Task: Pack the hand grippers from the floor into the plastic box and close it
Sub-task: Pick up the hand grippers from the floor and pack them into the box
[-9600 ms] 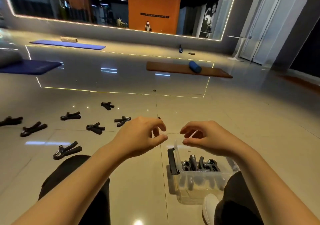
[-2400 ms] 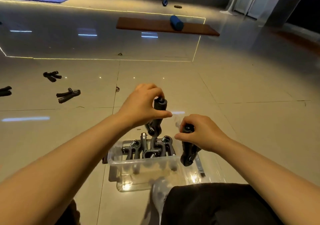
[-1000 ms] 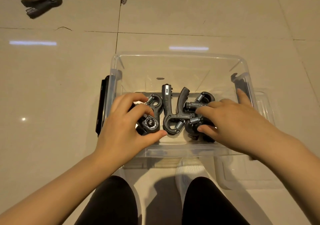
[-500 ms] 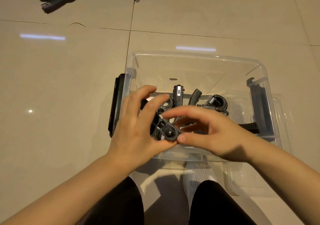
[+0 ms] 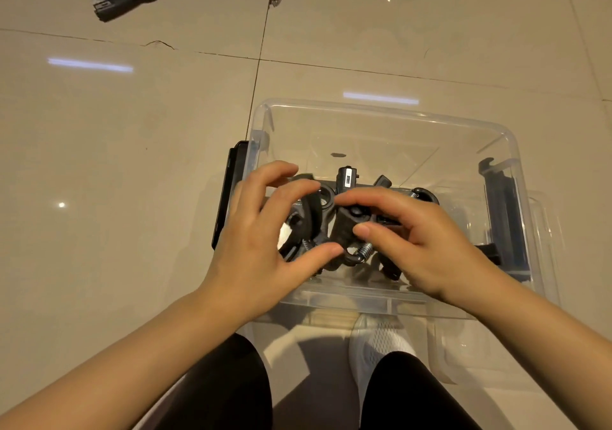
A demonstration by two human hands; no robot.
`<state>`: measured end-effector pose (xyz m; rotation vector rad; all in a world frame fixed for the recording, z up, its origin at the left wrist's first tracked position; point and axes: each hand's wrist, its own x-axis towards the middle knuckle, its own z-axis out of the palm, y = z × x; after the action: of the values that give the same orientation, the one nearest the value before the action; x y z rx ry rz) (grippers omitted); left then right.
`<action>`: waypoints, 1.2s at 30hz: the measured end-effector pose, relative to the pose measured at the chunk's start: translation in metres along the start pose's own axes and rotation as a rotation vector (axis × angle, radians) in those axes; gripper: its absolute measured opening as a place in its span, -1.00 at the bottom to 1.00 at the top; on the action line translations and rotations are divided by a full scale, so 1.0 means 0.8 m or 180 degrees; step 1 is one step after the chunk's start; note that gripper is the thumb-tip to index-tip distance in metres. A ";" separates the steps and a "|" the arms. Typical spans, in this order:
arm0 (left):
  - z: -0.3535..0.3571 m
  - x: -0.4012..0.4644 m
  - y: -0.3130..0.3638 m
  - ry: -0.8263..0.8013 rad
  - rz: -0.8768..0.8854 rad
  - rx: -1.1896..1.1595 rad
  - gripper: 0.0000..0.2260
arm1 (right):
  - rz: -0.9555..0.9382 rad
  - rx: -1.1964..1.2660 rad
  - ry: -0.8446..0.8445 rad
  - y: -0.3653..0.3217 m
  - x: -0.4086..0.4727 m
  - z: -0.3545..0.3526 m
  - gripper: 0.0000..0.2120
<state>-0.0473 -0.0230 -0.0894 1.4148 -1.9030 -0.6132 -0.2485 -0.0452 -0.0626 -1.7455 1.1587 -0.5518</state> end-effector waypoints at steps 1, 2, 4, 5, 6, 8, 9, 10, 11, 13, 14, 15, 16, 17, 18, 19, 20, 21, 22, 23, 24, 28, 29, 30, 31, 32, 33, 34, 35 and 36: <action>-0.005 -0.001 -0.004 0.0043 0.0024 0.0086 -0.53 | 0.0014 0.0051 0.0178 0.002 0.002 -0.002 -0.68; -0.010 -0.001 -0.009 0.0044 0.0085 0.0312 -0.57 | -0.0036 -0.0022 0.0337 0.003 0.005 -0.004 -0.69; -0.018 -0.004 -0.025 -0.0093 0.0141 0.0828 -0.58 | -0.0428 -0.0618 0.0493 0.003 0.014 -0.005 -0.69; -0.020 -0.006 -0.032 -0.0178 -0.0006 0.0900 -0.56 | -0.0719 -0.0971 0.0490 0.004 0.021 -0.003 -0.69; -0.021 -0.007 -0.038 -0.0232 -0.0238 0.0815 -0.53 | -0.1009 -0.1278 0.0445 0.005 0.030 0.002 -0.69; -0.019 -0.010 -0.043 -0.0261 -0.0588 0.0482 -0.49 | -0.1516 -0.1834 0.0247 0.012 0.046 0.014 -0.69; -0.017 -0.012 -0.044 -0.0265 -0.0637 0.0382 -0.49 | -0.1711 -0.2120 0.0081 0.019 0.052 0.021 -0.69; -0.015 -0.013 -0.044 -0.0262 -0.0640 0.0330 -0.49 | -0.1867 -0.2390 -0.0175 0.028 0.056 0.028 -0.68; -0.014 -0.014 -0.044 -0.0252 -0.0638 0.0293 -0.49 | -0.1979 -0.2600 -0.0513 0.039 0.057 0.033 -0.71; -0.014 -0.014 -0.045 -0.0221 -0.0663 0.0248 -0.51 | -0.2035 -0.2776 -0.1219 0.060 0.053 0.041 -0.78; -0.014 -0.014 -0.045 -0.0210 -0.0670 0.0238 -0.51 | -0.1998 -0.2788 -0.1504 0.067 0.049 0.045 -0.77; -0.014 -0.014 -0.045 -0.0210 -0.0668 0.0229 -0.52 | -0.1922 -0.2782 -0.1734 0.072 0.046 0.047 -0.74; -0.013 -0.014 -0.046 -0.0217 -0.0662 0.0222 -0.52 | -0.1830 -0.2767 -0.1888 0.075 0.044 0.049 -0.69; -0.013 -0.014 -0.046 -0.0220 -0.0656 0.0216 -0.53 | -0.1749 -0.2753 -0.1923 0.075 0.043 0.049 -0.67; -0.013 -0.014 -0.046 -0.0219 -0.0655 0.0209 -0.53 | -0.1689 -0.2742 -0.1846 0.074 0.045 0.048 -0.69; -0.013 -0.014 -0.046 -0.0218 -0.0660 0.0200 -0.54 | -0.1656 -0.2740 -0.1701 0.072 0.048 0.046 -0.72; -0.012 -0.014 -0.046 -0.0214 -0.0669 0.0188 -0.54 | -0.1644 -0.2779 -0.1569 0.073 0.054 0.044 -0.73; -0.011 -0.014 -0.046 -0.0203 -0.0676 0.0180 -0.54 | -0.1624 -0.2906 -0.1505 0.074 0.061 0.042 -0.70; -0.011 -0.014 -0.046 -0.0187 -0.0680 0.0175 -0.54 | -0.1587 -0.3097 -0.1524 0.077 0.068 0.043 -0.67; -0.010 -0.014 -0.046 -0.0176 -0.0687 0.0166 -0.54 | -0.1535 -0.3300 -0.1646 0.079 0.073 0.044 -0.65; -0.010 -0.015 -0.046 -0.0171 -0.0698 0.0149 -0.54 | -0.1498 -0.3475 -0.1803 0.080 0.077 0.045 -0.65; -0.010 -0.015 -0.046 -0.0147 -0.0696 0.0081 -0.55 | -0.1454 -0.3758 -0.2095 0.078 0.077 0.055 -0.67; -0.010 -0.015 -0.046 -0.0145 -0.0695 0.0073 -0.55 | -0.1425 -0.3736 -0.2136 0.076 0.076 0.057 -0.67; -0.010 -0.015 -0.047 -0.0143 -0.0685 0.0072 -0.55 | -0.1388 -0.3709 -0.2187 0.075 0.075 0.058 -0.68; -0.009 -0.015 -0.047 -0.0142 -0.0671 0.0078 -0.55 | -0.1361 -0.3703 -0.2244 0.075 0.074 0.059 -0.69; -0.009 -0.015 -0.048 -0.0139 -0.0660 0.0081 -0.55 | -0.1325 -0.3718 -0.2263 0.075 0.074 0.059 -0.69; -0.009 -0.015 -0.048 -0.0136 -0.0659 0.0080 -0.56 | -0.1300 -0.3720 -0.2231 0.076 0.074 0.059 -0.68; -0.009 -0.015 -0.048 -0.0138 -0.0660 0.0087 -0.56 | -0.1313 -0.3677 -0.2164 0.077 0.073 0.058 -0.68; -0.009 -0.016 -0.047 -0.0148 -0.0657 0.0120 -0.56 | -0.1352 -0.3631 -0.2106 0.078 0.072 0.057 -0.68; -0.010 -0.015 -0.046 -0.0165 -0.0639 0.0194 -0.55 | -0.1378 -0.3620 -0.2045 0.077 0.070 0.055 -0.67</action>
<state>-0.0154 -0.0223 -0.1132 1.6577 -1.8466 -0.6978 -0.2181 -0.0821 -0.1443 -2.8560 0.6031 0.5720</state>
